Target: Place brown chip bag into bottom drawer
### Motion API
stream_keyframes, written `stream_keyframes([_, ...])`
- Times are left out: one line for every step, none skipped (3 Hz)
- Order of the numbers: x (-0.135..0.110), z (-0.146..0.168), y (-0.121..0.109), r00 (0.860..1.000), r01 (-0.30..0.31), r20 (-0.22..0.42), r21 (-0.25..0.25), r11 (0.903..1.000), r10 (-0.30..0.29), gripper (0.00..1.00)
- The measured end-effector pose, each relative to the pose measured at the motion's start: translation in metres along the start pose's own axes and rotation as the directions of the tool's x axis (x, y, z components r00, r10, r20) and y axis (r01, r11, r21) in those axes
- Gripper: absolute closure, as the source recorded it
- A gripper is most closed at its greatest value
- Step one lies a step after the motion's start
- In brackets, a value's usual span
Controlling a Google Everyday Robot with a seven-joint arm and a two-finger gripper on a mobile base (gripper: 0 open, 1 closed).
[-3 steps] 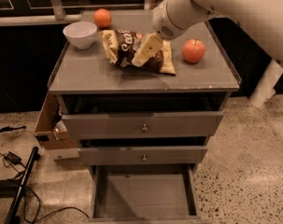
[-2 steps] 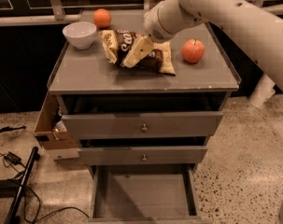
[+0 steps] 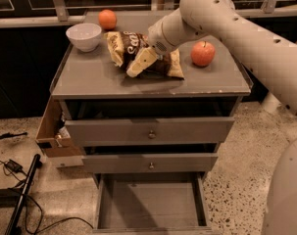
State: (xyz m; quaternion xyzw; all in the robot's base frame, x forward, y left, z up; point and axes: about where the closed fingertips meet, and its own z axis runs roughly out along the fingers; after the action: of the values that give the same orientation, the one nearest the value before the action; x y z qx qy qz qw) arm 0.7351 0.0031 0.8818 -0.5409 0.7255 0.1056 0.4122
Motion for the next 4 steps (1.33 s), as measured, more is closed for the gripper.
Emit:
stream_keyframes([0.008, 0.0121, 0.0027, 1.0, -0.013, -0.006, -0.012, 0.9999, 0.013, 0.0])
stream_keyframes([0.008, 0.0121, 0.0027, 1.0, -0.013, -0.006, -0.012, 0.9999, 0.013, 0.19])
stream_keyframes([0.008, 0.012, 0.0028, 1.0, -0.013, -0.006, -0.012, 0.9998, 0.013, 0.42])
stream_keyframes([0.0075, 0.0099, 0.005, 1.0, -0.013, -0.013, -0.016, 0.9998, 0.013, 0.66])
